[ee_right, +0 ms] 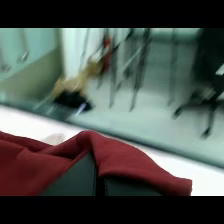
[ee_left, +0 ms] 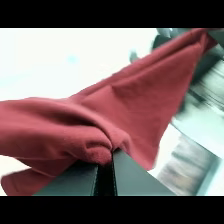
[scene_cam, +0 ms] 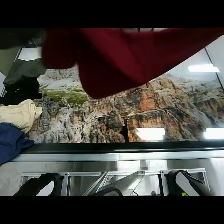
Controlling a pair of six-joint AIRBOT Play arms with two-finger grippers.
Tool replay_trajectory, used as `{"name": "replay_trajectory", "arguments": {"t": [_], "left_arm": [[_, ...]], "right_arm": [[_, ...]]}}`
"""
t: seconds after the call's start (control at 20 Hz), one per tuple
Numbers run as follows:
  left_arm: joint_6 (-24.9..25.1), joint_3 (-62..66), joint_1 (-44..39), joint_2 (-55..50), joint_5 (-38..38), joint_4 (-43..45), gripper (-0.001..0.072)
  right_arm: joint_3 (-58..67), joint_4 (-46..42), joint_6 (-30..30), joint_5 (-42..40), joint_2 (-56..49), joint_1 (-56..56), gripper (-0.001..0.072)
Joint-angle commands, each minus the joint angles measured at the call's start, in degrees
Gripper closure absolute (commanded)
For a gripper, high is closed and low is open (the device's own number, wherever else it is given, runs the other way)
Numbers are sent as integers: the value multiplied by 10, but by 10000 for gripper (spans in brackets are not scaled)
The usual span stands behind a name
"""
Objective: Fold the shirts.
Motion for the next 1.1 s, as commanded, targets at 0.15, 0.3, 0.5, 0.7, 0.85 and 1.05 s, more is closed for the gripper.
{"name": "replay_trajectory", "arguments": {"t": [0.15, 0.3, 0.5, 0.7, 0.85, 1.05], "left_arm": [[1, -43, 109, 122, -1, 60, 691], [35, -165, 89, 52, -12, 17, 690], [102, -283, -3, -123, 41, 20, 690], [84, -266, -22, -337, 88, 19, 24], [-8, -175, 28, -425, -76, 15, 29], [-54, -205, 49, -390, -185, 16, 31]], "right_arm": [[47, 86, -25, 75, -6, -36, 681], [-42, 149, -24, 135, -85, -27, 681], [-271, 53, -42, 48, -174, 97, 680], [-403, -40, -40, -78, -302, 159, 188], [-384, -40, -17, -74, -333, 113, 174], [-333, -43, -11, -74, -339, 35, 175]]}}
